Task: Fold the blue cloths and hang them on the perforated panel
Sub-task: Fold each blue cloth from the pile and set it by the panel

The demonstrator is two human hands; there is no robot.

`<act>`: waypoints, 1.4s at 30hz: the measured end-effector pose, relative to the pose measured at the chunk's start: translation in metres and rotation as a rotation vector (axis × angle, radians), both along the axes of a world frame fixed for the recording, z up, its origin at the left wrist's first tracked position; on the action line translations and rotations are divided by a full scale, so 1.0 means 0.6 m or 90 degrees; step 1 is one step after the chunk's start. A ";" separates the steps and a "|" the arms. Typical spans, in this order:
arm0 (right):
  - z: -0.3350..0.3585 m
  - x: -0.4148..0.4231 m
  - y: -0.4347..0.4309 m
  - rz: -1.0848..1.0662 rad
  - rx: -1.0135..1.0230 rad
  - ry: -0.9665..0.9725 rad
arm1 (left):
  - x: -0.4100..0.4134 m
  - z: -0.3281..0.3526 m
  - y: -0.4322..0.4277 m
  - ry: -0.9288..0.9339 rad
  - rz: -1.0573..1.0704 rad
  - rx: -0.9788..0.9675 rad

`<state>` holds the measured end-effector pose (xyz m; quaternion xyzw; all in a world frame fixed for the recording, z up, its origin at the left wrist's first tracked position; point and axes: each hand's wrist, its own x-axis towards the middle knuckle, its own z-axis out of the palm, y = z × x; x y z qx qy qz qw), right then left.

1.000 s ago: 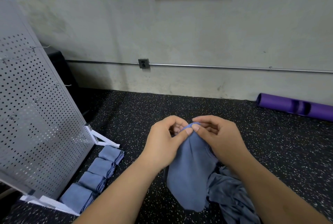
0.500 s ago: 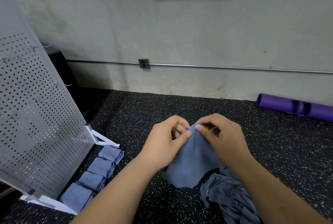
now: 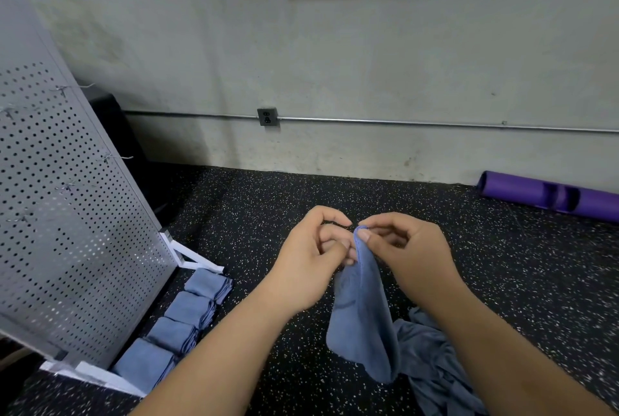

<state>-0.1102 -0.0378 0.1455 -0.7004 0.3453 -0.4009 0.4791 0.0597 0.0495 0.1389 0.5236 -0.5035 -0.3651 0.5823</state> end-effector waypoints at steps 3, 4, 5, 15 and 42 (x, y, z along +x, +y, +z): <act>0.000 -0.003 -0.002 -0.006 -0.063 0.055 | -0.004 -0.002 0.000 -0.014 -0.006 0.006; 0.001 -0.004 -0.001 -0.015 -0.096 0.075 | -0.004 -0.003 -0.001 -0.019 -0.011 0.016; 0.002 -0.005 -0.002 -0.021 -0.118 0.086 | -0.005 -0.005 -0.001 -0.031 -0.016 0.025; 0.023 -0.027 -0.026 -0.134 -0.117 -0.028 | 0.004 -0.026 0.002 -0.262 -0.076 0.150; 0.045 -0.074 -0.066 -0.273 -0.121 -0.169 | -0.025 -0.056 -0.013 -0.525 -0.056 0.096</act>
